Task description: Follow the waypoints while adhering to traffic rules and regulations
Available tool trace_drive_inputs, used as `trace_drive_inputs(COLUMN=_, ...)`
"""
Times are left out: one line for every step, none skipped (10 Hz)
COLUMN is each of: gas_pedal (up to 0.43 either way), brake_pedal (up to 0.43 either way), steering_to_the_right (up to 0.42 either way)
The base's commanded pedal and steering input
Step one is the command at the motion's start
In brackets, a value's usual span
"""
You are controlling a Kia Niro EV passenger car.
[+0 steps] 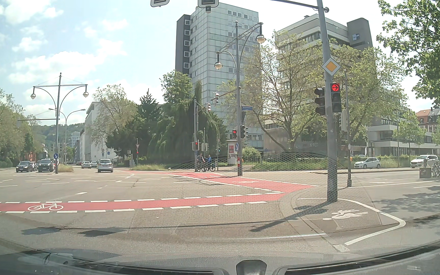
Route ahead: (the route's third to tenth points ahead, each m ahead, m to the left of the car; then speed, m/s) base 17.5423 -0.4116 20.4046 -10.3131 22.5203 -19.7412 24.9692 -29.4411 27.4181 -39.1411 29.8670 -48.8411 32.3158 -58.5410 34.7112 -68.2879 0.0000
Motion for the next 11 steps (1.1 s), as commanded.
trace_drive_inputs(gas_pedal=0.0, brake_pedal=0.262, steering_to_the_right=-0.044)
trace_drive_inputs(gas_pedal=0.0, brake_pedal=0.262, steering_to_the_right=-0.044)
trace_drive_inputs(gas_pedal=0.0, brake_pedal=0.262, steering_to_the_right=-0.044)
trace_drive_inputs(gas_pedal=0.0, brake_pedal=0.262, steering_to_the_right=-0.044)
trace_drive_inputs(gas_pedal=0.0, brake_pedal=0.262, steering_to_the_right=-0.044)
trace_drive_inputs(gas_pedal=0.0, brake_pedal=0.262, steering_to_the_right=-0.044)
trace_drive_inputs(gas_pedal=0.0, brake_pedal=0.268, steering_to_the_right=-0.044)
trace_drive_inputs(gas_pedal=0.0, brake_pedal=0.262, steering_to_the_right=-0.044)
trace_drive_inputs(gas_pedal=0.0, brake_pedal=0.262, steering_to_the_right=-0.044)
trace_drive_inputs(gas_pedal=0.0, brake_pedal=0.262, steering_to_the_right=-0.044)
trace_drive_inputs(gas_pedal=0.0, brake_pedal=0.262, steering_to_the_right=-0.044)
